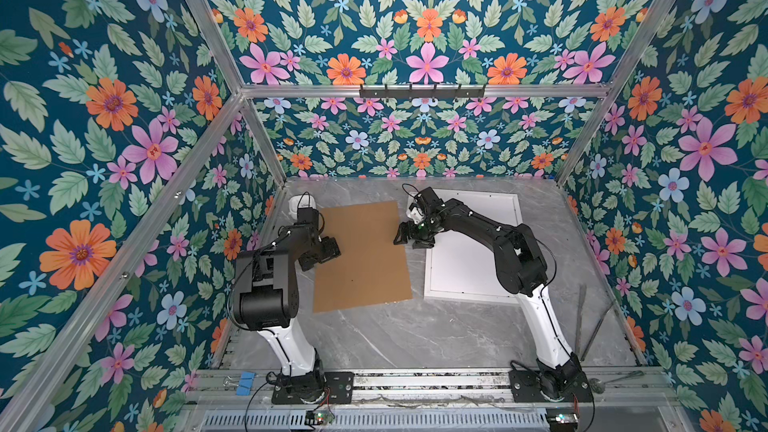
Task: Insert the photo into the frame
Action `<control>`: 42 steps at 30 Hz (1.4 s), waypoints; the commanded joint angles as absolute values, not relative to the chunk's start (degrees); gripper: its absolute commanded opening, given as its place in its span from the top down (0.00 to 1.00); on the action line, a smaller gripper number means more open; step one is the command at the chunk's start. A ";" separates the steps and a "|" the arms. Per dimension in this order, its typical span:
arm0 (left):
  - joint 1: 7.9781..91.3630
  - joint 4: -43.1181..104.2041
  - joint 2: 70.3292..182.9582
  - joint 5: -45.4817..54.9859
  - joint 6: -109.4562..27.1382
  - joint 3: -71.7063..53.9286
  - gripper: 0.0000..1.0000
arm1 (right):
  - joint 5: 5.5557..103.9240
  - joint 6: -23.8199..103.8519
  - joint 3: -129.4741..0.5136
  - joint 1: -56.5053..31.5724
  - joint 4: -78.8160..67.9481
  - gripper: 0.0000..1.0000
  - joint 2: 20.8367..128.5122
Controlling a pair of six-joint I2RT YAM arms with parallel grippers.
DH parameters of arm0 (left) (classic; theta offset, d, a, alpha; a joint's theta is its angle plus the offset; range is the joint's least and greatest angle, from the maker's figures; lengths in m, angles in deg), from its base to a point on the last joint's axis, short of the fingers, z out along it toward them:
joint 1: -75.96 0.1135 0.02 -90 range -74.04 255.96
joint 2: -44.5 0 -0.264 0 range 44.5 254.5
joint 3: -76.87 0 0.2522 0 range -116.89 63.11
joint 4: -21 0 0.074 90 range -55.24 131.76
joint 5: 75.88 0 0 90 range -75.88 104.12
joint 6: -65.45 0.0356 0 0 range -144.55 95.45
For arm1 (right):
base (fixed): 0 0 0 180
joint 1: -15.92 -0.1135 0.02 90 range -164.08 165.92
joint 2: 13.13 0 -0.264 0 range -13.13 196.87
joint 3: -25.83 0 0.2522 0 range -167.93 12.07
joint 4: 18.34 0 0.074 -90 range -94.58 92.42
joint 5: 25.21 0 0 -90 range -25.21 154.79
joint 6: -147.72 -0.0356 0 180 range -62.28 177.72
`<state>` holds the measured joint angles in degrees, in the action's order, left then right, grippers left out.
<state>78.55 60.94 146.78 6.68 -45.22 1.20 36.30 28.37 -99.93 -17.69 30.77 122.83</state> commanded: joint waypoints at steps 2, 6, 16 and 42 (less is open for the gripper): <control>78.38 61.90 147.60 0.67 -45.81 2.50 0.16 | 33.34 28.73 -100.07 -18.18 32.47 0.20 123.81; 77.46 62.56 146.80 -0.84 -46.24 3.17 0.17 | 30.52 27.71 -97.34 -18.18 30.58 0.20 123.12; 74.81 61.97 143.62 -5.58 -50.75 7.50 0.20 | 31.84 28.10 -93.39 -18.12 34.82 0.21 120.10; 65.10 66.86 134.16 0.78 -50.14 14.68 0.10 | 41.22 29.15 -77.01 -17.22 33.22 0.22 107.25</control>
